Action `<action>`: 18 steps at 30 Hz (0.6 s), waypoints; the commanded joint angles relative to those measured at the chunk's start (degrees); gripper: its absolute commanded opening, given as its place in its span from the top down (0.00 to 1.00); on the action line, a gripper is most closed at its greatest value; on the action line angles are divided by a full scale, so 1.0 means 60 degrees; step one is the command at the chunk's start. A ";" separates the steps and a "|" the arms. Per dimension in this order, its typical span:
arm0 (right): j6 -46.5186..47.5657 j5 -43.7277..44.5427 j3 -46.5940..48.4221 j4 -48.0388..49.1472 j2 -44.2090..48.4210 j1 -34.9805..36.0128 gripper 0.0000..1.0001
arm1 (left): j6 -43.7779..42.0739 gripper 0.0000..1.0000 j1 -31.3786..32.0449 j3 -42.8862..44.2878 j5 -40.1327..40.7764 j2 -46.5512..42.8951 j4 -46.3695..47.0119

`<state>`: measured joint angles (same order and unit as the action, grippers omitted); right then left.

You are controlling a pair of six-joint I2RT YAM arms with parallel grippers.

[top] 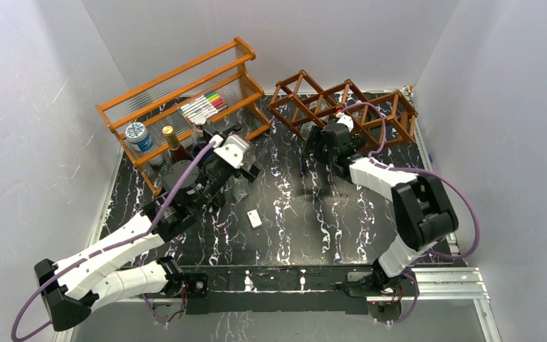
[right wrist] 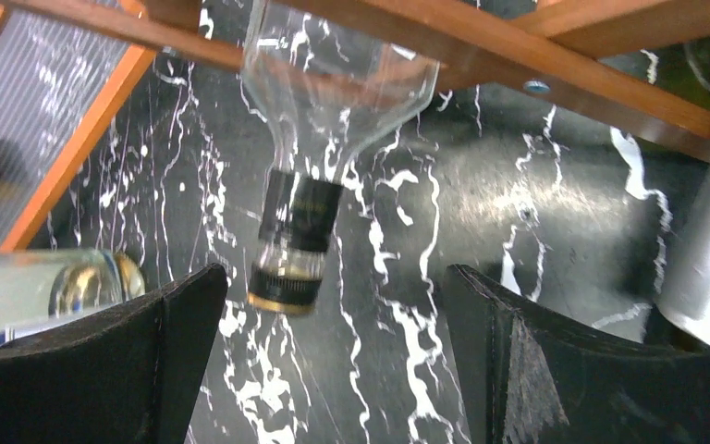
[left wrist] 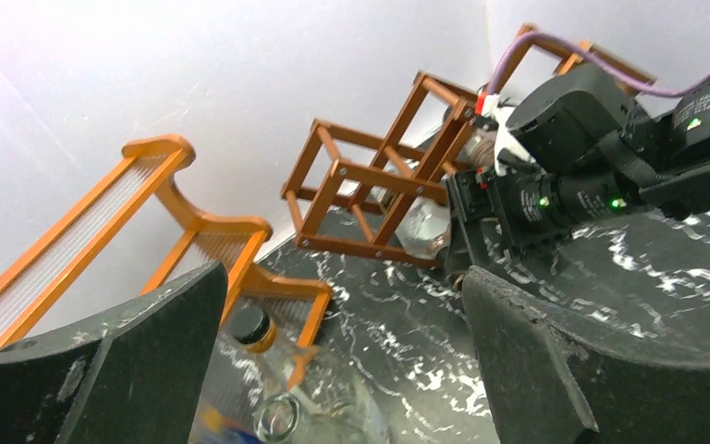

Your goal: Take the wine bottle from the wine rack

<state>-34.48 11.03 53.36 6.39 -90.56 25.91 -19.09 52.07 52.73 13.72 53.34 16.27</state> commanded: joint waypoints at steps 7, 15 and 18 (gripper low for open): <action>-0.1945 0.1811 0.0380 0.3071 -0.1939 0.0387 0.09 | -0.1565 0.02 -0.0022 -0.1264 0.0603 -0.0273 0.1618; -0.2246 0.2989 0.0697 0.3286 -0.2676 0.0647 0.22 | -0.2259 0.02 -0.0012 -0.1764 0.1406 -0.0535 0.2451; -0.2332 0.3125 0.0607 0.3475 -0.2726 0.0641 0.36 | -0.2449 0.02 -0.0022 -0.1902 0.1514 -0.0577 0.2708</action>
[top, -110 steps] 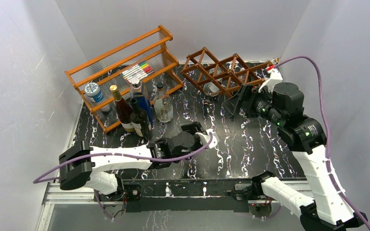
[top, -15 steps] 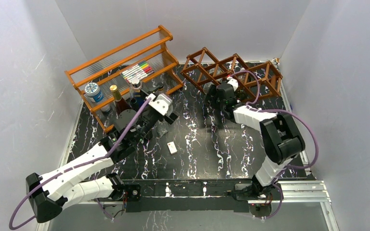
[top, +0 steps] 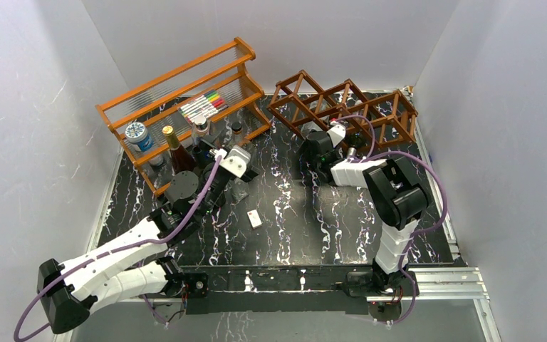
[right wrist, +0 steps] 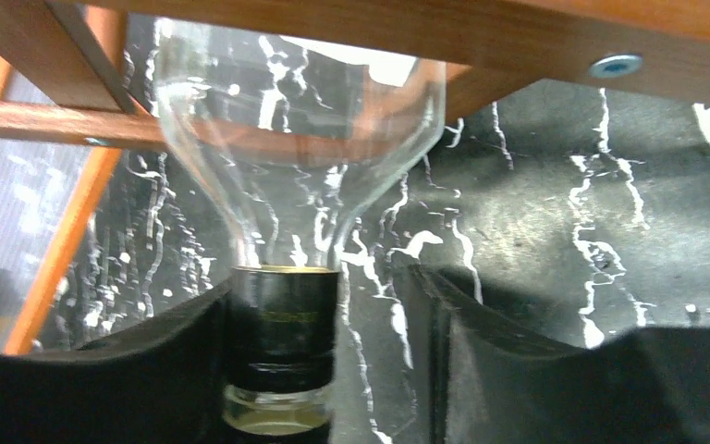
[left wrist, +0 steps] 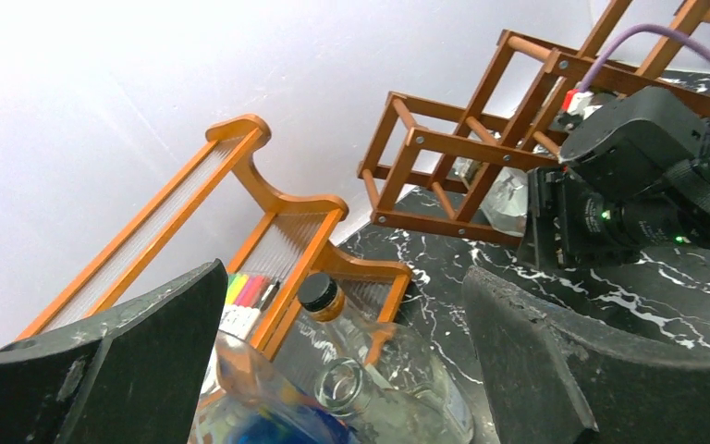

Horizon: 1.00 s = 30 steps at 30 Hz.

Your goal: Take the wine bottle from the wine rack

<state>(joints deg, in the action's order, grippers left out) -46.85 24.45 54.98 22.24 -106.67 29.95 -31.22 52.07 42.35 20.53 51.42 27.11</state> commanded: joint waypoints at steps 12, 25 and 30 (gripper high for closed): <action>-0.0087 0.0762 0.0108 0.0973 0.0522 -0.0028 0.63 | -0.0451 0.02 -0.0016 -0.0229 0.0261 -0.0198 0.0910; -0.0127 0.0087 -0.1466 0.0332 0.2812 0.0103 0.92 | -0.0262 0.02 -0.0022 -0.0084 0.0028 -0.0028 0.0641; -0.0070 -0.0184 -0.2323 0.0301 0.3346 0.0119 0.96 | -0.0152 0.02 -0.0022 -0.0027 -0.0016 0.0001 0.0547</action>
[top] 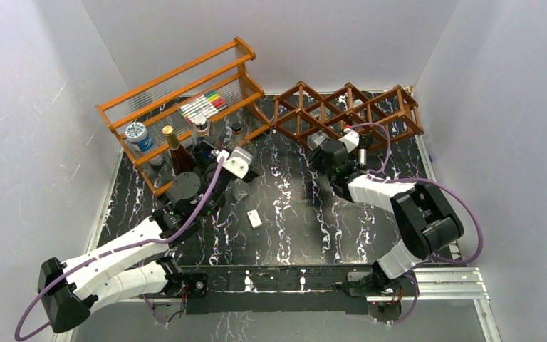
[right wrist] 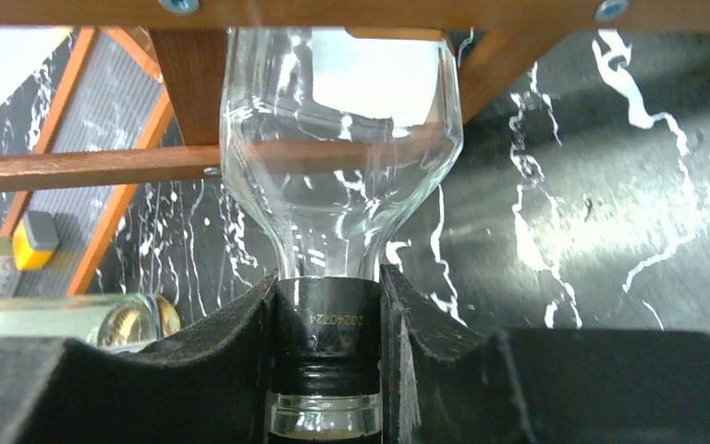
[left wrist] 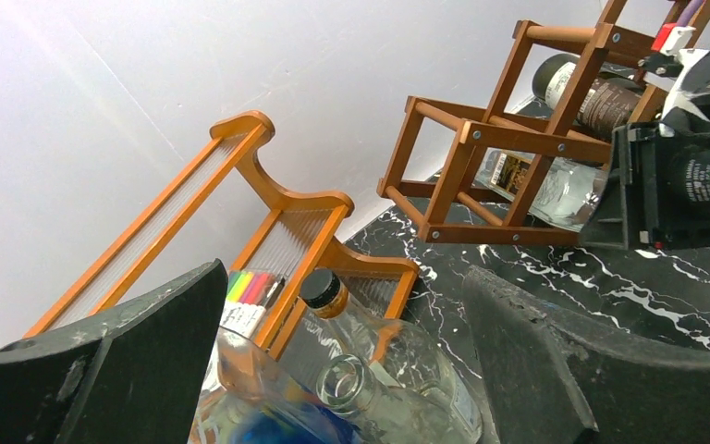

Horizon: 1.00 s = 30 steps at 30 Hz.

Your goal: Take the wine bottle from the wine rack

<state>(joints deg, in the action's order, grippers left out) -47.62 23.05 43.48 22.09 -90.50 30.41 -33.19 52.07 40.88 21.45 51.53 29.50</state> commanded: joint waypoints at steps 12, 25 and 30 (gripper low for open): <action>0.0765 -0.1130 -0.1514 -0.0433 0.0871 0.0039 1.00 | 0.0545 0.02 -0.0014 0.0343 -0.0470 0.0293 -0.0067; 0.1118 -0.2272 -0.2630 -0.2561 0.3687 0.0038 1.00 | 0.1229 0.02 0.0249 0.0754 -0.1237 0.1252 -0.0806; 0.1344 -0.2438 -0.3205 -0.3045 0.4999 0.0018 1.00 | 0.1892 0.02 0.0367 0.0720 -0.1394 0.1265 -0.0710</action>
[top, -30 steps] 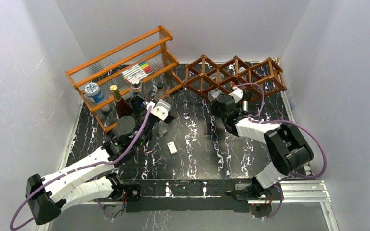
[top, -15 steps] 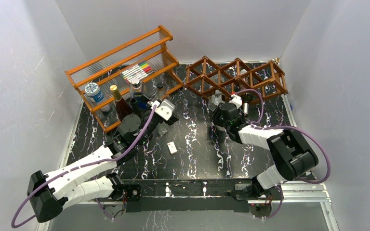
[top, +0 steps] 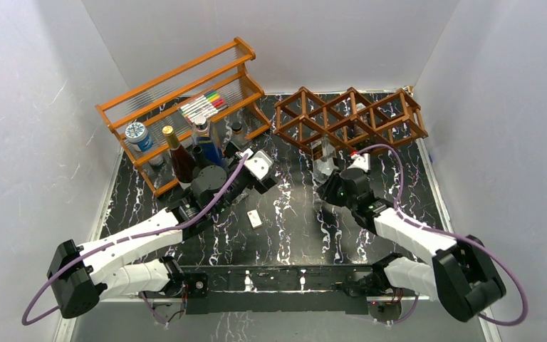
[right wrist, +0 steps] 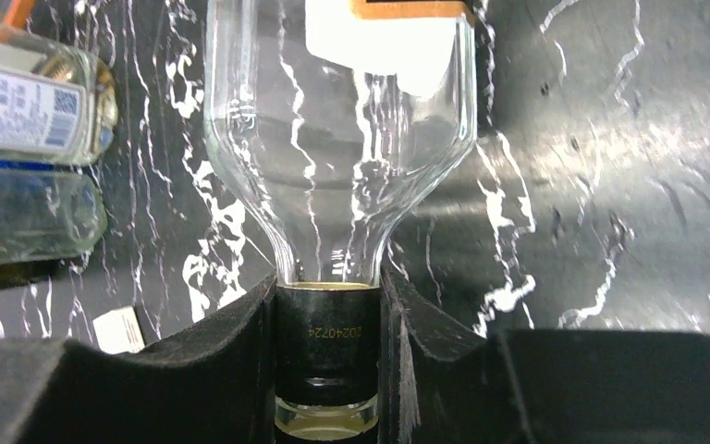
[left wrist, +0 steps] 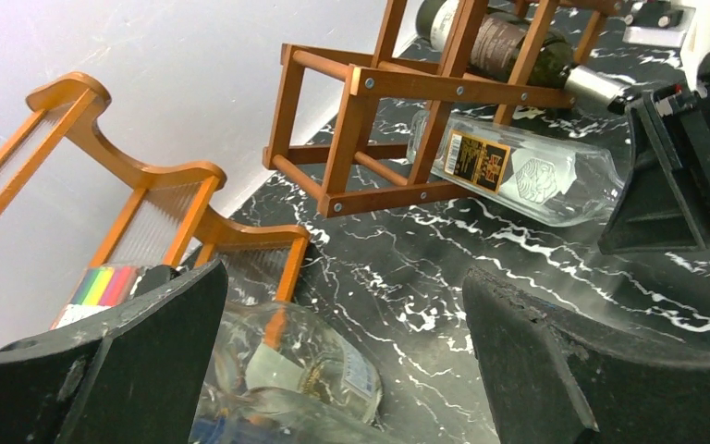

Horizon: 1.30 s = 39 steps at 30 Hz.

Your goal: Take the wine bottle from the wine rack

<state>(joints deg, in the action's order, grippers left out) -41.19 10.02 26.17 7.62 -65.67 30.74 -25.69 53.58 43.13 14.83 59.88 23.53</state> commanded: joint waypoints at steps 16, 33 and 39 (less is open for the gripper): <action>0.0375 -0.0861 -0.0405 -0.2895 0.3255 -0.0026 1.00 | 0.0312 0.02 0.1163 0.0458 0.0509 0.0673 0.0158; -0.0196 -0.1518 0.0792 -0.5369 0.3809 -0.0039 1.00 | 0.0430 0.02 0.1265 0.0590 0.0374 0.1432 0.0269; -0.0136 -0.1640 0.0780 -0.5673 0.3943 -0.0028 1.00 | 0.0949 0.02 0.1273 0.0933 0.0375 0.1702 0.0001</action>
<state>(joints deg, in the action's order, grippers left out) -41.71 1.48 27.70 -25.65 -42.96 30.50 -22.35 60.95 46.35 17.28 71.02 22.55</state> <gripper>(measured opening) 0.438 0.981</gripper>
